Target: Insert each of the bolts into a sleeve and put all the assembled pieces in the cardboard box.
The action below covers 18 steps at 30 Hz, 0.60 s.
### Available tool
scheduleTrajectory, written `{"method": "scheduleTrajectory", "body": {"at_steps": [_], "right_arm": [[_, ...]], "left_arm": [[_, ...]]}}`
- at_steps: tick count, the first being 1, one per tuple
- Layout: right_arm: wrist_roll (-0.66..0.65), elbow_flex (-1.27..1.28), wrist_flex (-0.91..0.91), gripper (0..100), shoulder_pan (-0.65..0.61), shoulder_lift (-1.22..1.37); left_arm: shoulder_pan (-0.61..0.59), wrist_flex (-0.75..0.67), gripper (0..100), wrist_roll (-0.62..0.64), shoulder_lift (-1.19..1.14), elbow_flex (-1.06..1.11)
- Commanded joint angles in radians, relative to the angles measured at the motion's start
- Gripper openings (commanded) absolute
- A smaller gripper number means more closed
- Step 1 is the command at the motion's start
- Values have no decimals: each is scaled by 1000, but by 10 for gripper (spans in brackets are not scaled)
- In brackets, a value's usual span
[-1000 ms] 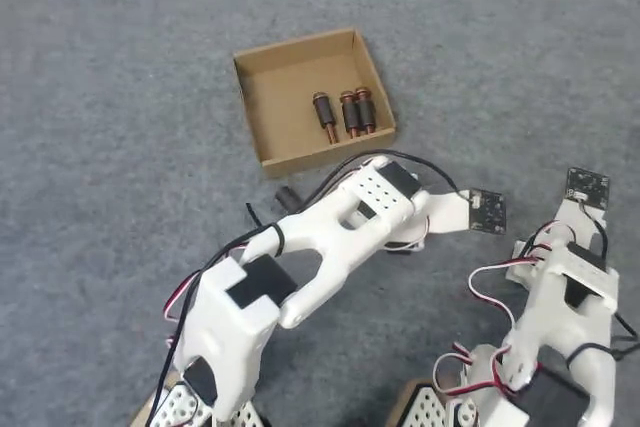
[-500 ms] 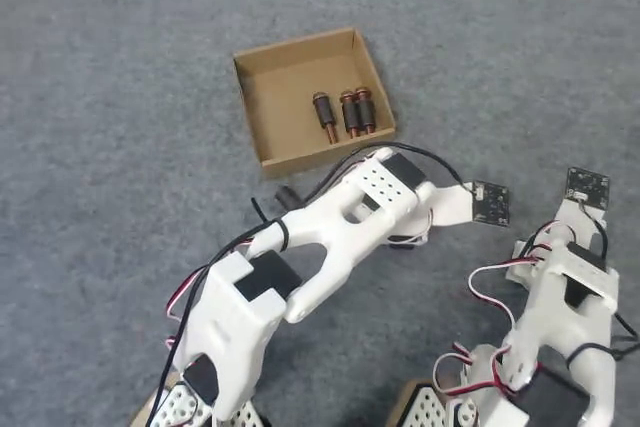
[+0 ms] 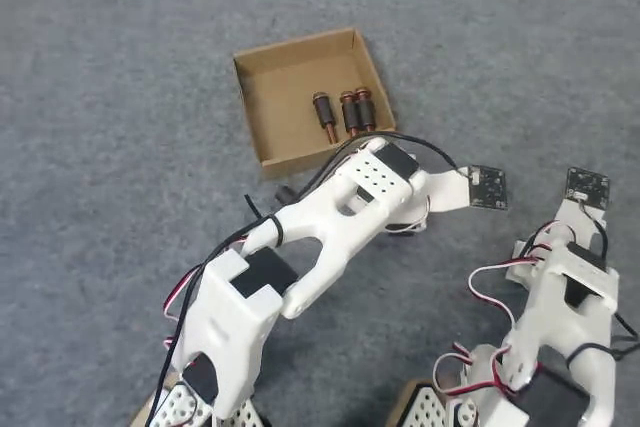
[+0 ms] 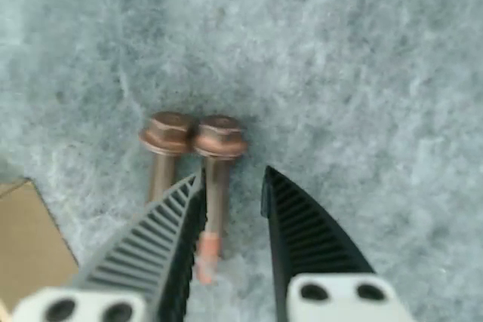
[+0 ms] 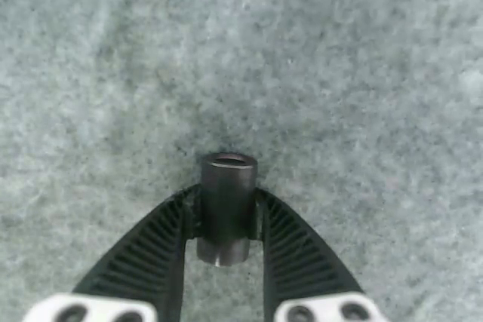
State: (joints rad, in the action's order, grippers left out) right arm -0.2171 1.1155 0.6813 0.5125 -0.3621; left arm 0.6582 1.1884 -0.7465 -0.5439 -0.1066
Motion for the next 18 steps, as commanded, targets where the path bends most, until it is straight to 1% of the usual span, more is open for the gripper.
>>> {"method": "scheduleTrajectory", "body": {"at_steps": [1,7,12,15,18], "right_arm": [[5,2,-25,6,10,-10],[5,2,-25,6,10,-10],[5,2,-25,6,10,-10],[5,2,-25,6,10,-10],[5,2,-25,6,10,-10]], "left_arm": [[-11,-25,119,9,69,-59],[-12,-25,119,9,63,-54],[-9,-26,119,8,-35,-81],[-6,-15,118,9,-91,-150],[-9,34,118,21,-127,-216]]}}
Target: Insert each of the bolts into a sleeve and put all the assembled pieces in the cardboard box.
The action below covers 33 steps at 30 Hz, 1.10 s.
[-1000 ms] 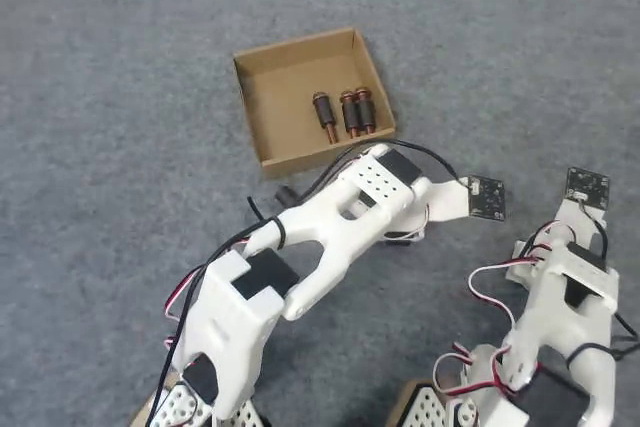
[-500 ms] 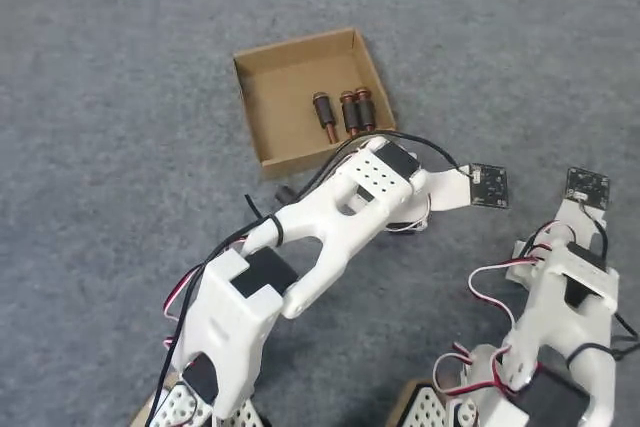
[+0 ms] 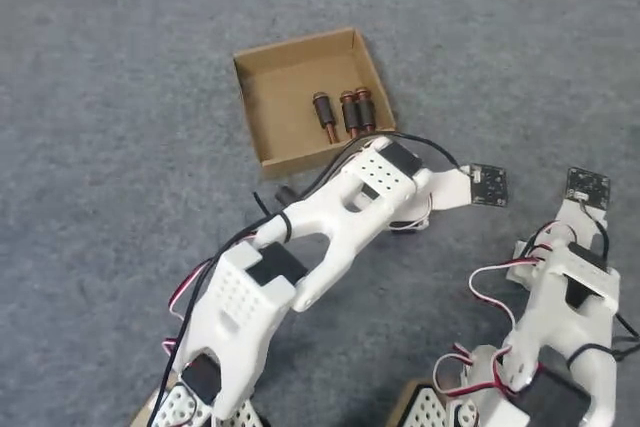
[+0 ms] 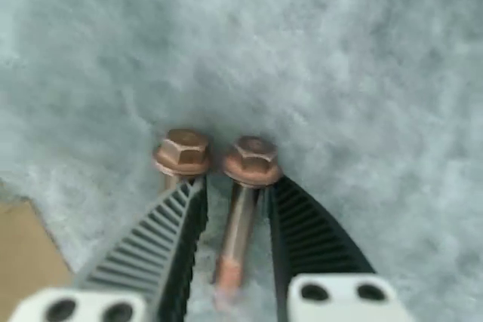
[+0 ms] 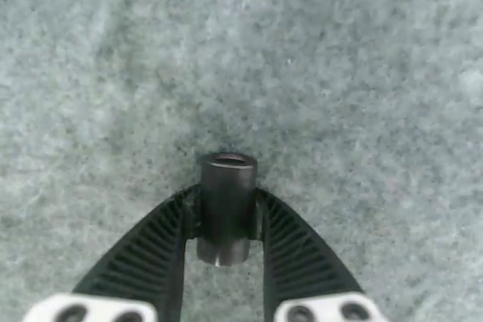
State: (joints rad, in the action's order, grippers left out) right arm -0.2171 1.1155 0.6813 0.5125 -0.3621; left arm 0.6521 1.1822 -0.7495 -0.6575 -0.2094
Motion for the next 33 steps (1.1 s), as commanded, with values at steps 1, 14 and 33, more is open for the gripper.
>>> {"method": "scheduleTrajectory", "body": {"at_steps": [1,14,33], "right_arm": [[5,2,-25,6,10,-10],[9,2,-27,6,8,-10],[11,2,-28,6,8,-10]], "left_arm": [[-3,49,118,38,-26,-128],[20,81,11,61,-43,-142],[-43,456,9,451,-41,-383]]}}
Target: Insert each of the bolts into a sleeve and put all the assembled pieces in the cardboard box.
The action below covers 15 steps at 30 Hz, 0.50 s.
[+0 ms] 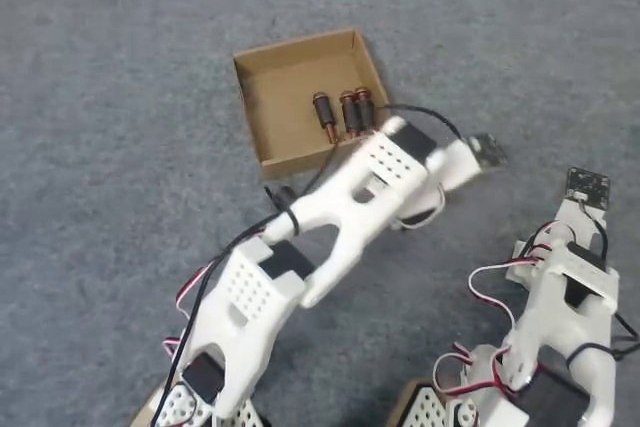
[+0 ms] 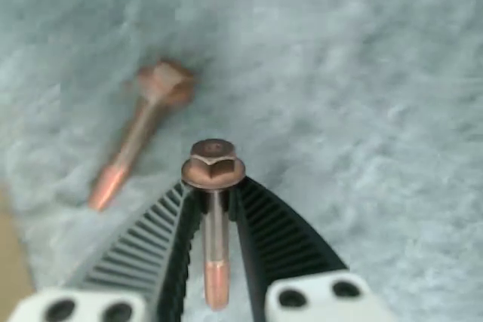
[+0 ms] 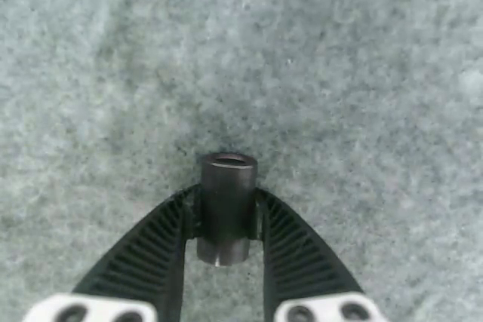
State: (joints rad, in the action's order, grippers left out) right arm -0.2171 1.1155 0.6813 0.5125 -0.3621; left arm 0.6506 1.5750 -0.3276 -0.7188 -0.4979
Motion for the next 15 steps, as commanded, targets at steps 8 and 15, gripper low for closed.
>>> {"method": "scheduleTrajectory", "body": {"at_steps": [8,15], "right_arm": [[5,2,-30,6,-10,-10],[5,2,-30,6,-12,-10]], "left_arm": [[-72,147,9,37,26,-143],[-161,124,9,40,183,-30]]}}
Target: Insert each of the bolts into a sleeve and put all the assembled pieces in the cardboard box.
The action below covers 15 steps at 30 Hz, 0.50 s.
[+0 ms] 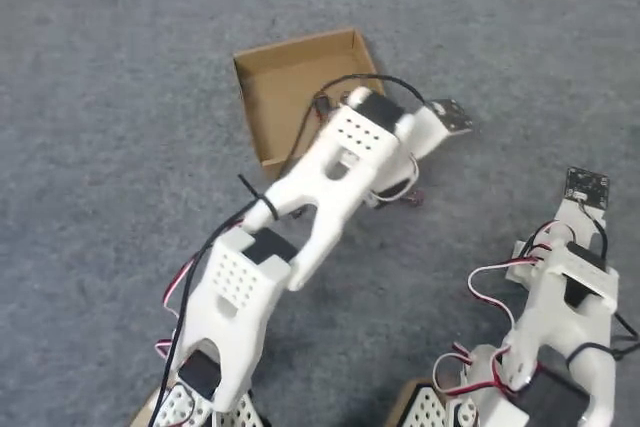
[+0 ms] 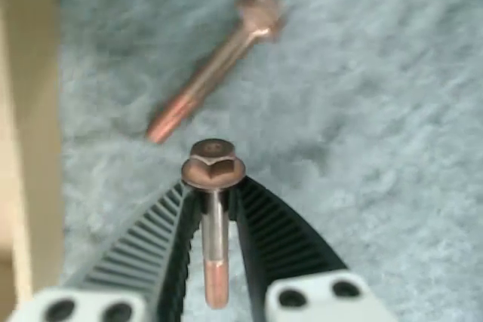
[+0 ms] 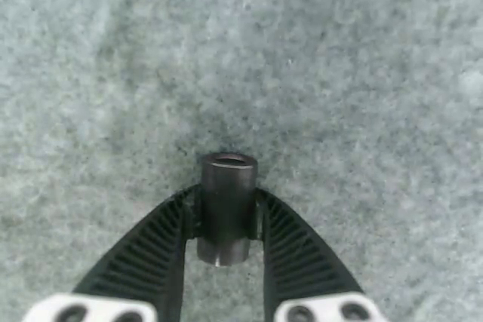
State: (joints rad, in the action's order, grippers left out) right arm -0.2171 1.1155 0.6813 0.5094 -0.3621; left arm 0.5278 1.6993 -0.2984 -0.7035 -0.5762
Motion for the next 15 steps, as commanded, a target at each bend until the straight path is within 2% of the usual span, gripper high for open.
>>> {"method": "scheduleTrajectory", "body": {"at_steps": [1,12,15], "right_arm": [[5,2,-30,6,-8,-10],[5,2,-31,6,-8,-10],[5,2,-31,6,-8,-10]], "left_arm": [[-44,-21,9,11,196,93],[-133,-282,10,14,620,618],[-186,-353,10,81,712,722]]}}
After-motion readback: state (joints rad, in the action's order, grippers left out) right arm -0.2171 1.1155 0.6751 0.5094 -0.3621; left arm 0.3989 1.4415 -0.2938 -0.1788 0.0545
